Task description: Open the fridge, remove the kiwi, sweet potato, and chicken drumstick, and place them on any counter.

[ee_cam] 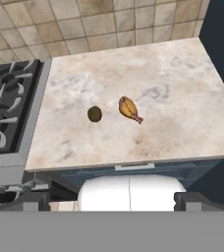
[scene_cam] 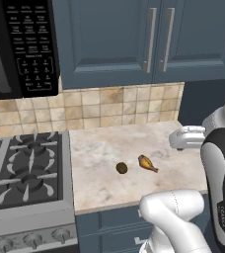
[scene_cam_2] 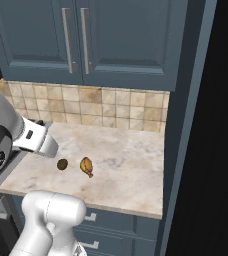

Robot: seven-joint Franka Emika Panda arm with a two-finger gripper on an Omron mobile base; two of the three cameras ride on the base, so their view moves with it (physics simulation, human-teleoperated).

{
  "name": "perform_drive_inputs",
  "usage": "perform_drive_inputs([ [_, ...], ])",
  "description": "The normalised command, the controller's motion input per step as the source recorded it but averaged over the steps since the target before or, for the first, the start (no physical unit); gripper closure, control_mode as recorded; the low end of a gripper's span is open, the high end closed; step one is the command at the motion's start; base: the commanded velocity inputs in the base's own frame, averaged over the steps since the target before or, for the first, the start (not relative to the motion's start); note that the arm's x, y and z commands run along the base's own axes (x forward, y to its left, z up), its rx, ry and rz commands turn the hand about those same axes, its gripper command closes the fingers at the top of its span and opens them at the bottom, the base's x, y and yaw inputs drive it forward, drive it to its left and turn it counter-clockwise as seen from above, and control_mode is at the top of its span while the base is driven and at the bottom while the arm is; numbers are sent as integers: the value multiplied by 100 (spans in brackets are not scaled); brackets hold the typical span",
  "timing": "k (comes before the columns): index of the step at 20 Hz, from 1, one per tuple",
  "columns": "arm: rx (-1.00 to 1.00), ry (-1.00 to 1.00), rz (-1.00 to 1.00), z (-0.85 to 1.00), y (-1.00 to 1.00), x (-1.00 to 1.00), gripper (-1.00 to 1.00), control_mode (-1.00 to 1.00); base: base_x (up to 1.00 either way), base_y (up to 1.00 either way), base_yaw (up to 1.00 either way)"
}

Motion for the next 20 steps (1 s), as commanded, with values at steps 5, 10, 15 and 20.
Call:
perform_drive_inputs([
  [5, 0, 0, 0, 0, 0, 0, -100, 100, -84, 0, 0],
  [10, 0, 0, 0, 0, 0, 0, -100, 100, -98, -1, 0],
  [15, 0, 0, 0, 0, 0, 0, -100, 100, -83, 0, 0],
  [20, 0, 0, 0, 0, 0, 0, -100, 100, -99, 0, 0],
])
